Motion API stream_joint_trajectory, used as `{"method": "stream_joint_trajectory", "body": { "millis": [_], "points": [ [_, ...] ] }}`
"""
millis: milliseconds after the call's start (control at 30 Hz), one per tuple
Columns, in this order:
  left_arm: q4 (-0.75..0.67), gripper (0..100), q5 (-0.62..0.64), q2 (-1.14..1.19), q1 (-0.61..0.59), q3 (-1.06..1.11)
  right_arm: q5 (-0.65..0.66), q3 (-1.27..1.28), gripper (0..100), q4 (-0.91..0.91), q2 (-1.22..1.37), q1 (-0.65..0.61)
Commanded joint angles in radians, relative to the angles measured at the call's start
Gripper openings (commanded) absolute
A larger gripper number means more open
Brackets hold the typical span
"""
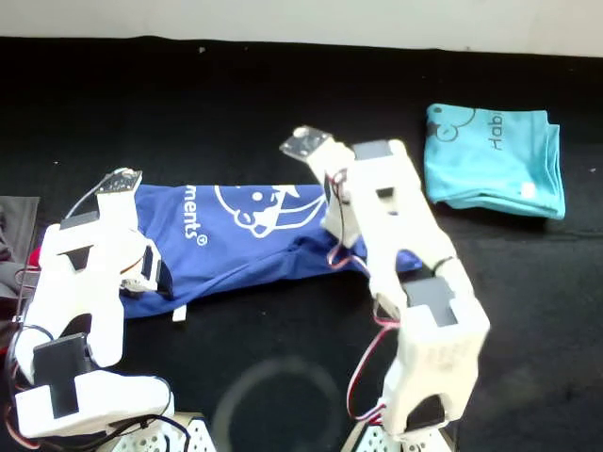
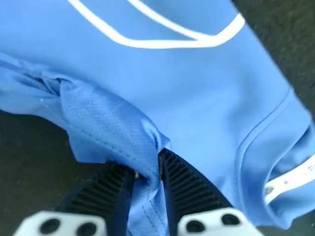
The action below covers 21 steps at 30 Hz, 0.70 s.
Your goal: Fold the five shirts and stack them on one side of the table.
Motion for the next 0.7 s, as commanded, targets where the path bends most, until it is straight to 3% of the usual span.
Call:
{"method": "stream_joint_trajectory", "body": {
  "millis": [0,333,667],
  "points": [
    [-0.034,19,0.006,0.002,-0.001,0.002,-0.072,-0.194,11.6,0.050,0.056,0.015],
    [-0.034,19,0.006,0.002,-0.001,0.002,-0.267,-0.423,15.2,0.010,0.177,0.101],
    [-0.034,19,0.006,0.002,-0.001,0.002,-0.328,-0.647,11.9,0.355,0.056,0.162]
  ]
}}
